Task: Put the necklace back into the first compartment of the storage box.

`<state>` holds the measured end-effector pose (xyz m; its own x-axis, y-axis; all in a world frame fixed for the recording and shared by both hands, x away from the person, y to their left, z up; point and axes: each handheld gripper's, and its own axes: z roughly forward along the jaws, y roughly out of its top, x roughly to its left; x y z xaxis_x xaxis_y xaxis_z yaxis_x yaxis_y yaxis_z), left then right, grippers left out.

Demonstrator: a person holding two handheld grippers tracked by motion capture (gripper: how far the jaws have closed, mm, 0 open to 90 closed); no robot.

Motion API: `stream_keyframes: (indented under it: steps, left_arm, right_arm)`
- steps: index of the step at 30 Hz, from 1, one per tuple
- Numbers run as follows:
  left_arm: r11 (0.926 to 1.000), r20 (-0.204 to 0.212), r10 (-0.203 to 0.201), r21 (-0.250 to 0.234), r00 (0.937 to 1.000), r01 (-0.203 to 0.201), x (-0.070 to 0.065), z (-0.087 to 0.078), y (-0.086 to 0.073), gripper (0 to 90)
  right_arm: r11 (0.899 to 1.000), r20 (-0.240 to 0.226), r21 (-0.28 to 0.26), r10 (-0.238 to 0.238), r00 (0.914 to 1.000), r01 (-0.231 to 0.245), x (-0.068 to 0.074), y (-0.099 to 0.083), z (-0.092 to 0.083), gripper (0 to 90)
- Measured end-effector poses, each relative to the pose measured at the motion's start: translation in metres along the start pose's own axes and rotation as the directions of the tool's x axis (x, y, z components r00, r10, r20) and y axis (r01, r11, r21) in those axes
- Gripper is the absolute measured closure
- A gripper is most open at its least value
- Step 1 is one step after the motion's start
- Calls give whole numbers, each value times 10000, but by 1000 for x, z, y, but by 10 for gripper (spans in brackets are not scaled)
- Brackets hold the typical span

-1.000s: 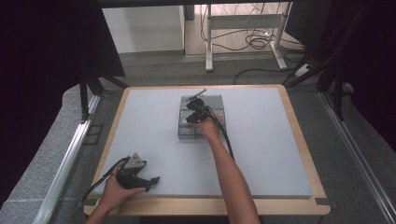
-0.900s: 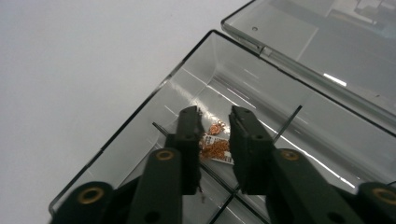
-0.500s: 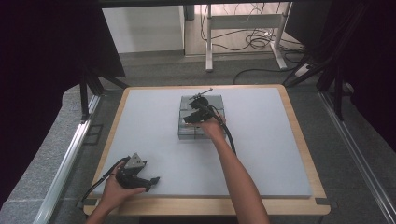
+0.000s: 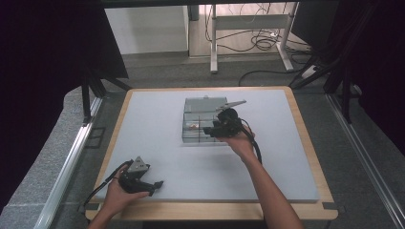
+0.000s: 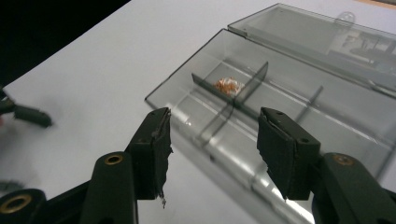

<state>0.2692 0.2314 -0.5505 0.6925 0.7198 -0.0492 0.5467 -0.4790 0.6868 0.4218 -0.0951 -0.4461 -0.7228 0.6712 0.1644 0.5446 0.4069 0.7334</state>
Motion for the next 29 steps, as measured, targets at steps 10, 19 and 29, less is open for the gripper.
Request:
stream_keyframes:
  steps: [10,19,29]
  left_arm:
    - [10000,-23,-29,-15,10000,29,0,0,0,132]
    - [10000,-7,-15,-16,10000,15,0,0,0,131]
    - [10000,4,-19,-13,10000,19,0,0,0,130]
  right_arm:
    - [9983,212,-582,-75,9997,87,-6,-67,-57,417]
    - [9984,747,-424,398,9964,-367,-24,-111,-72,407]
    - [9979,518,-483,456,9976,-431,-25,-111,-69,368]
